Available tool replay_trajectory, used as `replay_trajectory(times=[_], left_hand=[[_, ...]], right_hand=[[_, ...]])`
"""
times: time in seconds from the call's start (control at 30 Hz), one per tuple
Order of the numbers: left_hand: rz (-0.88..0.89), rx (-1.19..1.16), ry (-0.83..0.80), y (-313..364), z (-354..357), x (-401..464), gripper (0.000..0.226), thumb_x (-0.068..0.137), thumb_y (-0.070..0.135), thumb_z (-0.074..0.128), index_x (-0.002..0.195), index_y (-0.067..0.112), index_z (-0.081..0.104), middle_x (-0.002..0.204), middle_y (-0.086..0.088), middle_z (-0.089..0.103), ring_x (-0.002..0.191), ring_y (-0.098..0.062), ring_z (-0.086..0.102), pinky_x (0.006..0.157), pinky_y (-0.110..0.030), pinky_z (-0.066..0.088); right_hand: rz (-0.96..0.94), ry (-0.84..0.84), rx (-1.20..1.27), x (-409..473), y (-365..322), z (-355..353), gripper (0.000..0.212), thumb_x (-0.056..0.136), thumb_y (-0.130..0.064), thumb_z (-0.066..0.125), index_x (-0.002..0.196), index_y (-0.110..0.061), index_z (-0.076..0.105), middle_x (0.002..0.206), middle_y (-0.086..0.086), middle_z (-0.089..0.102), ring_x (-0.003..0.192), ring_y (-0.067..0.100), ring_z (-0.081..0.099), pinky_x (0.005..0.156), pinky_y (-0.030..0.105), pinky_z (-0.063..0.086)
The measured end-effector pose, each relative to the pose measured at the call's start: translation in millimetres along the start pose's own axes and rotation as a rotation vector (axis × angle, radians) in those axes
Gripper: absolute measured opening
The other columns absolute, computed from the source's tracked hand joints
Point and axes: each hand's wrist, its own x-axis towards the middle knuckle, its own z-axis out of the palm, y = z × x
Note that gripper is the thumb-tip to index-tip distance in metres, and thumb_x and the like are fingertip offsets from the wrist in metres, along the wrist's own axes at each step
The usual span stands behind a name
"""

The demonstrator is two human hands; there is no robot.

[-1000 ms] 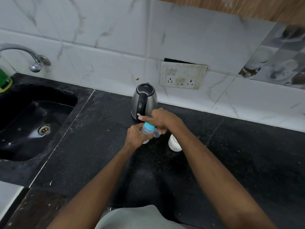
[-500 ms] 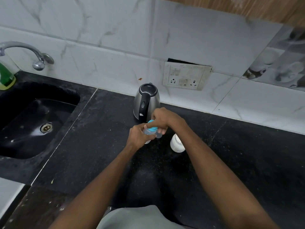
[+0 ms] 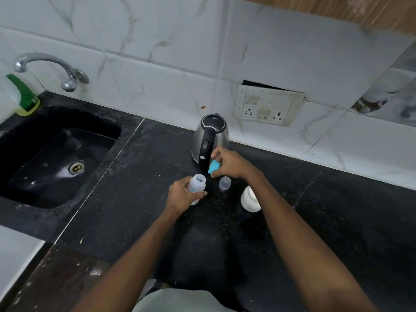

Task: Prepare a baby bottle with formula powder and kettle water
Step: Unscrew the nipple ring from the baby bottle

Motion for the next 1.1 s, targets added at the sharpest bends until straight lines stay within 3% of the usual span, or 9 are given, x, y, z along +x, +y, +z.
replay_trajectory(times=[0.27, 0.37, 0.47, 0.57, 0.73, 0.93, 1.1], left_hand=[[-0.062, -0.017, 0.044, -26, -20, -11, 0.05, 0.068, 0.028, 0.096, 0.112, 0.022, 0.073, 0.101, 0.008, 0.076, 0.092, -0.008, 0.07, 0.078, -0.024, 0.054], [-0.083, -0.026, 0.05, -32, -25, -14, 0.047, 0.068, 0.026, 0.096, 0.109, 0.024, 0.074, 0.099, 0.008, 0.077, 0.092, -0.009, 0.071, 0.078, -0.025, 0.055], [-0.095, -0.031, 0.049, -34, -29, -16, 0.046, 0.069, 0.026, 0.096, 0.108, 0.026, 0.072, 0.1, 0.008, 0.076, 0.093, -0.008, 0.07, 0.077, -0.023, 0.053], [-0.102, -0.046, 0.058, -33, -33, -16, 0.041, 0.068, 0.023, 0.096, 0.099, 0.033, 0.071, 0.097, 0.01, 0.076, 0.09, -0.006, 0.071, 0.075, -0.02, 0.052], [-0.106, -0.043, 0.064, -34, -35, -14, 0.042, 0.068, 0.024, 0.097, 0.102, 0.029, 0.073, 0.098, 0.007, 0.077, 0.09, -0.009, 0.072, 0.074, -0.02, 0.053], [-0.103, -0.032, 0.046, -32, -32, -13, 0.047, 0.069, 0.023, 0.096, 0.108, 0.028, 0.07, 0.101, 0.01, 0.074, 0.093, -0.005, 0.069, 0.074, -0.018, 0.051], [-0.104, -0.001, 0.034, -34, -25, -12, 0.055, 0.067, 0.027, 0.097, 0.116, 0.022, 0.073, 0.105, 0.007, 0.076, 0.097, -0.01, 0.07, 0.084, -0.028, 0.056]], right_hand=[[0.063, -0.064, -0.185, 34, 27, 64, 0.06, 0.08, -0.01, 0.083, 0.134, -0.021, 0.061, 0.137, 0.012, 0.056, 0.116, 0.028, 0.063, 0.099, 0.039, 0.053], [-0.011, -0.067, -0.342, 39, 32, 73, 0.056, 0.087, -0.009, 0.075, 0.139, -0.022, 0.059, 0.142, 0.007, 0.056, 0.131, 0.029, 0.052, 0.112, 0.041, 0.038], [-0.07, -0.078, -0.469, 44, 42, 80, 0.054, 0.088, -0.009, 0.072, 0.137, -0.028, 0.06, 0.136, 0.002, 0.061, 0.134, 0.028, 0.047, 0.121, 0.05, 0.019], [-0.111, -0.093, -0.517, 47, 53, 86, 0.053, 0.088, -0.005, 0.069, 0.134, -0.03, 0.061, 0.129, 0.001, 0.063, 0.133, 0.027, 0.044, 0.122, 0.053, 0.011], [-0.175, -0.074, -0.575, 50, 59, 91, 0.058, 0.086, 0.0, 0.067, 0.136, -0.03, 0.06, 0.129, 0.0, 0.064, 0.134, 0.025, 0.042, 0.122, 0.053, 0.007], [-0.172, -0.112, -0.604, 42, 64, 93, 0.07, 0.088, 0.002, 0.066, 0.148, -0.029, 0.05, 0.151, 0.002, 0.052, 0.148, 0.024, 0.031, 0.125, 0.053, 0.001], [-0.168, -0.048, -0.535, 32, 63, 85, 0.082, 0.084, 0.001, 0.071, 0.154, -0.031, 0.042, 0.16, 0.0, 0.043, 0.154, 0.021, 0.023, 0.126, 0.051, 0.001]])
